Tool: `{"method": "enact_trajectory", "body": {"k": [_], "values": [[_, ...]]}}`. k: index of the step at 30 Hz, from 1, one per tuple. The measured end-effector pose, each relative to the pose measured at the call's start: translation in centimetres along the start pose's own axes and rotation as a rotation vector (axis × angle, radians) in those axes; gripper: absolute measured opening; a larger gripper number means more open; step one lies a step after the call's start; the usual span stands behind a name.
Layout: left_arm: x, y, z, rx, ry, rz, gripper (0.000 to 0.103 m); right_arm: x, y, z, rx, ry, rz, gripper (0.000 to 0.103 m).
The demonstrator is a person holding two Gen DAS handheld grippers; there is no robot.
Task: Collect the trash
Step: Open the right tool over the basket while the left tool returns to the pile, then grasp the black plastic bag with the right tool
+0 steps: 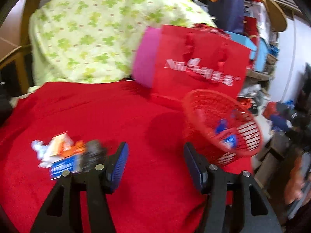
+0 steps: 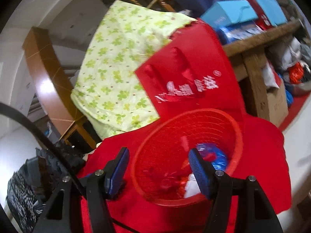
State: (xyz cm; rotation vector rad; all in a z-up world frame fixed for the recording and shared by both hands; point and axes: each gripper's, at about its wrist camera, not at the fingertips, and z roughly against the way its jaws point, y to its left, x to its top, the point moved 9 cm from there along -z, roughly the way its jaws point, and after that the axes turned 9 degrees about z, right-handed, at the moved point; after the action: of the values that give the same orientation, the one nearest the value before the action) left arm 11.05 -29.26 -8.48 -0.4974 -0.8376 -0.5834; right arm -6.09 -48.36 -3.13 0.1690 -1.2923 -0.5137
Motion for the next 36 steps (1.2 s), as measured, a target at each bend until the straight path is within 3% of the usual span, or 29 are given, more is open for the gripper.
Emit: {"method": "enact_trajectory", "body": {"k": [10, 16, 23, 32, 36], "values": [[-3.7, 18.3, 4.9, 0.32, -0.05, 0.167, 0.062, -1.5, 10.7, -2.1, 0.185, 0.056, 0.16, 0.068], [-4.2, 25.0, 6.2, 0.391, -0.09, 0.281, 0.062, -4.8, 15.3, -5.5, 0.265, 0.166, 0.178, 0.068], [-4.9, 27.3, 5.1, 0.366, -0.123, 0.316, 0.062, -8.7, 18.2, -9.5, 0.281, 0.296, 0.195, 0.068], [-5.6, 27.9, 3.4, 0.364, -0.074, 0.298, 0.062, -12.3, 19.8, -15.9, 0.267, 0.412, 0.153, 0.066], [-5.8, 27.6, 3.2, 0.348, -0.07, 0.28, 0.062, -14.2, 19.9, -20.4, 0.219, 0.483, 0.144, 0.053]]}}
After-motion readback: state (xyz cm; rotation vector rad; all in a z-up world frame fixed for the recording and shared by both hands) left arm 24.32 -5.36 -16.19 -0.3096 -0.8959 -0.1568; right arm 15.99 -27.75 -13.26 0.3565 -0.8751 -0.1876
